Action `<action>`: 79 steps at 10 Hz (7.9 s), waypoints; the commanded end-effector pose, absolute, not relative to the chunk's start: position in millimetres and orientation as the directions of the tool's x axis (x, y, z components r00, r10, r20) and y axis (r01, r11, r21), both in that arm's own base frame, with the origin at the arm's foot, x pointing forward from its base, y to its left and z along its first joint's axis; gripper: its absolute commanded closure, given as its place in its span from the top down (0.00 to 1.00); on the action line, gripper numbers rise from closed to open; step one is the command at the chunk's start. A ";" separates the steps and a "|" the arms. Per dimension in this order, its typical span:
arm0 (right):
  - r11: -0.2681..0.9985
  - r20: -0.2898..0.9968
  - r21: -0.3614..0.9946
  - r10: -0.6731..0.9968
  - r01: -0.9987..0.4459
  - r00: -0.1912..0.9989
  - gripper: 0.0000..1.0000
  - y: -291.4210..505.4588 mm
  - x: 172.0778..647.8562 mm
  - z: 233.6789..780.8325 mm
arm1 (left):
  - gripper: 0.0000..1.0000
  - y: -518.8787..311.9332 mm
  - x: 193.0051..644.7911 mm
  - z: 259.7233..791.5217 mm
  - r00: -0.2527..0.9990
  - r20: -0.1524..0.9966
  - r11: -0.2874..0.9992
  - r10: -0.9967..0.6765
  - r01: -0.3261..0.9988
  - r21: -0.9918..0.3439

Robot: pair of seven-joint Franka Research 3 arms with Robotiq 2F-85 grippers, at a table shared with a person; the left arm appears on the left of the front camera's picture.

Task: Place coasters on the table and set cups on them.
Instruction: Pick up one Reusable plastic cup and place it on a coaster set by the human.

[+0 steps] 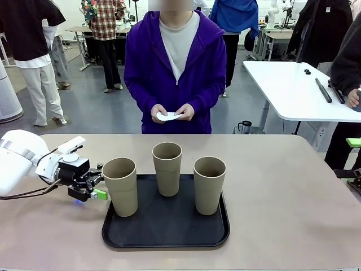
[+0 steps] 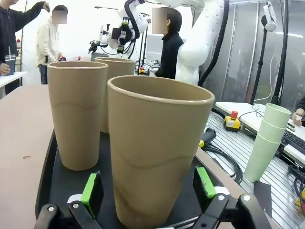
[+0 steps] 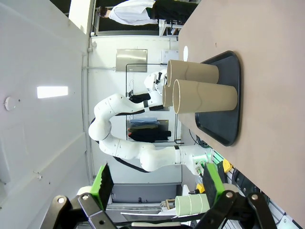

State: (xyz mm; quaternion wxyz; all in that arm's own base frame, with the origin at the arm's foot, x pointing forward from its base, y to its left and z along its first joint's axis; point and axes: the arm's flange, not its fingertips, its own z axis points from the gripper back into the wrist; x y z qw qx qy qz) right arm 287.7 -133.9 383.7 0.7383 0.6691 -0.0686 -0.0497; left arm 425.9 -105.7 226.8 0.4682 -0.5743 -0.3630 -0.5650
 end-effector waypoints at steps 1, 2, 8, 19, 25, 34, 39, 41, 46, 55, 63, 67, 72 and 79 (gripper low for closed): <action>0.091 0.041 0.996 -0.172 -0.026 0.984 1.00 -134.0 288.7 384.8 | 1.00 -117.4 426.4 223.1 0.042 0.996 -0.325 -0.073 0.944 -0.063; 0.091 0.041 0.996 -0.172 -0.026 0.984 1.00 -134.0 288.7 384.8 | 1.00 -122.6 425.2 221.8 0.043 0.996 -0.342 -0.073 0.937 -0.066; 0.091 0.041 0.996 -0.172 -0.026 0.984 1.00 -134.0 288.7 384.8 | 0.40 -145.9 417.5 218.8 0.023 0.997 -0.394 -0.077 0.918 -0.052; 0.091 0.041 0.996 -0.172 -0.026 0.984 1.00 -134.0 288.7 384.8 | 0.00 -143.4 389.4 430.6 -0.023 0.997 -0.162 -0.070 0.987 0.011; 0.091 0.041 0.996 -0.172 -0.026 0.984 1.00 -134.0 288.7 384.8 | 0.00 -140.3 390.4 466.3 -0.035 0.997 -0.172 -0.064 0.985 0.024; 0.091 0.041 0.996 -0.172 -0.026 0.984 1.00 -134.0 288.7 384.8 | 0.86 78.7 465.8 464.9 -0.006 0.998 0.366 -0.070 0.930 0.031; 0.091 0.041 0.996 -0.172 -0.026 0.984 1.00 -134.0 288.7 384.8 | 0.86 130.8 496.4 445.4 0.070 0.998 0.552 0.004 0.832 -0.060; 0.091 0.041 0.996 -0.172 -0.026 0.984 1.00 -134.0 288.7 384.8 | 0.86 132.1 492.4 438.9 0.069 0.997 0.525 -0.028 0.850 -0.044; 0.091 0.041 0.996 -0.172 -0.026 0.984 1.00 -134.0 288.7 384.8 | 0.86 132.1 492.4 438.9 0.069 0.997 0.525 -0.028 0.850 -0.044; 0.091 0.041 0.996 -0.172 -0.026 0.984 1.00 -134.0 288.7 384.8 | 0.86 142.4 543.8 329.3 0.091 0.995 0.455 -0.028 0.888 -0.068; 0.091 0.041 0.996 -0.172 -0.026 0.984 1.00 -134.0 288.7 384.8 | 0.86 153.3 539.8 270.5 0.090 0.996 0.303 -0.022 0.950 -0.079; 0.091 0.041 0.996 -0.172 -0.026 0.984 1.00 -134.0 288.7 384.8 | 0.86 151.8 542.9 246.5 0.105 0.994 0.260 -0.010 0.961 -0.098; 0.091 0.041 0.996 -0.172 -0.026 0.984 1.00 -134.0 288.7 384.8 | 0.86 153.4 545.9 232.4 0.092 0.995 0.241 -0.024 0.967 -0.084; 0.091 0.041 0.996 -0.172 -0.026 0.984 1.00 -134.0 288.7 384.8 | 0.86 149.6 549.0 222.6 0.059 0.997 0.231 -0.045 0.972 -0.047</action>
